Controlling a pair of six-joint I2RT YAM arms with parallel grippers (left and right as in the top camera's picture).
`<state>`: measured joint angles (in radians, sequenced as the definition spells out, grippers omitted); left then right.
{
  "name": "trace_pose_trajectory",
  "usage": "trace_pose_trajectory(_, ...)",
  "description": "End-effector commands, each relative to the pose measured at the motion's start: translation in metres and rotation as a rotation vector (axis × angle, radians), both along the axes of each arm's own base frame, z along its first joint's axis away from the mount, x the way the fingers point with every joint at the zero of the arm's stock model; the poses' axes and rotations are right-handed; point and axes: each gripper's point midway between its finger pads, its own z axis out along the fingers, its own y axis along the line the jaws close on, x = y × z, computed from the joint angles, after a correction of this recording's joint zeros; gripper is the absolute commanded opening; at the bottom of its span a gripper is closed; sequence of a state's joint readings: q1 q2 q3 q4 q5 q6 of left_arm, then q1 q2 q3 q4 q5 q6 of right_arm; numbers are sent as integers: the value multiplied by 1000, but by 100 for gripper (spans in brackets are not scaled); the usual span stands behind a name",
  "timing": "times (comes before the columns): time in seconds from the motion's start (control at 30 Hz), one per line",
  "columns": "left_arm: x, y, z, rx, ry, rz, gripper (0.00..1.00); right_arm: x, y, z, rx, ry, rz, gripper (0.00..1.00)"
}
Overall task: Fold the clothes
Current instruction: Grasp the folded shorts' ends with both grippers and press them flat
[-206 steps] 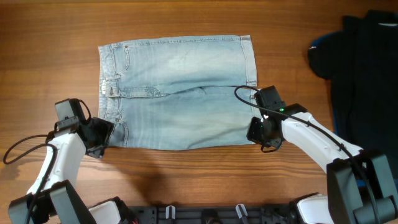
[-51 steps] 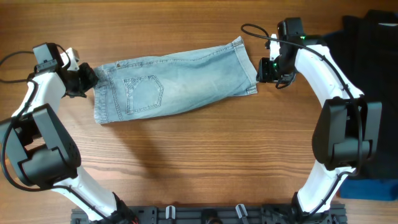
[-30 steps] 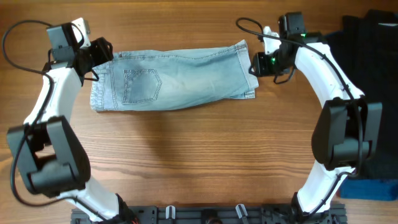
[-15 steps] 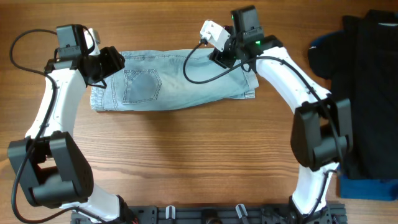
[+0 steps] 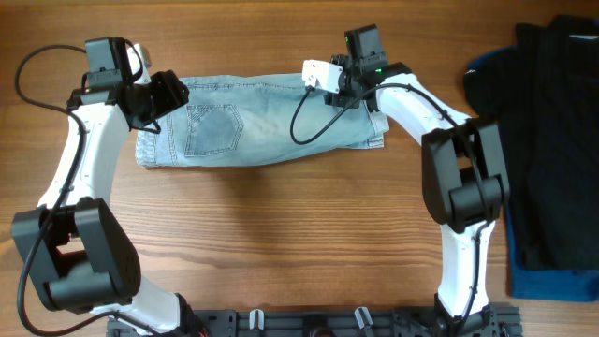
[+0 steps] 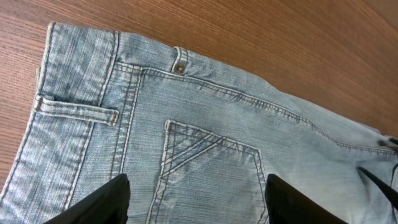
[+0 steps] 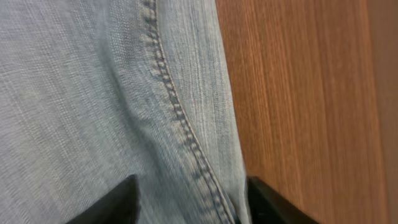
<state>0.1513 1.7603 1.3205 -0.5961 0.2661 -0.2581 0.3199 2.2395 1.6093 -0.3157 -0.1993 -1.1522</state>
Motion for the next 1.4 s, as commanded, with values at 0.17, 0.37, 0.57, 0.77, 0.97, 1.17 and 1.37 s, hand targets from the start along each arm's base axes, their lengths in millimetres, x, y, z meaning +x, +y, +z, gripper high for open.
trace_pose_trajectory(0.17, 2, 2, 0, 9, 2, 15, 71, 18, -6, 4, 31, -31, -114, 4)
trace_pose_trajectory(0.37, 2, 2, 0, 9, 2, 15, 70, 43, -41, 16, 179, -21, -357, 4)
trace_pose_trajectory(0.57, 2, 2, 0, 9, 2, 15, 70, 49, -40, 14, 306, 32, -484, 46)
trace_pose_trajectory(0.77, 4, 2, 1, 10, -10, 15, 66, 22, -25, 161, 695, 117, -653, 50)
trace_pose_trajectory(0.97, 16, 4, 6, 18, -61, 15, 14, -22, -36, 136, 587, 313, -754, 38)
trace_pose_trajectory(1.17, 26, 5, -16, 16, -49, 15, 4, -16, -49, 100, 579, 372, -936, 17)
trace_pose_trajectory(1.37, 33, 6, -18, 19, -65, 15, 4, 1, -48, 30, 531, 408, -968, 17)
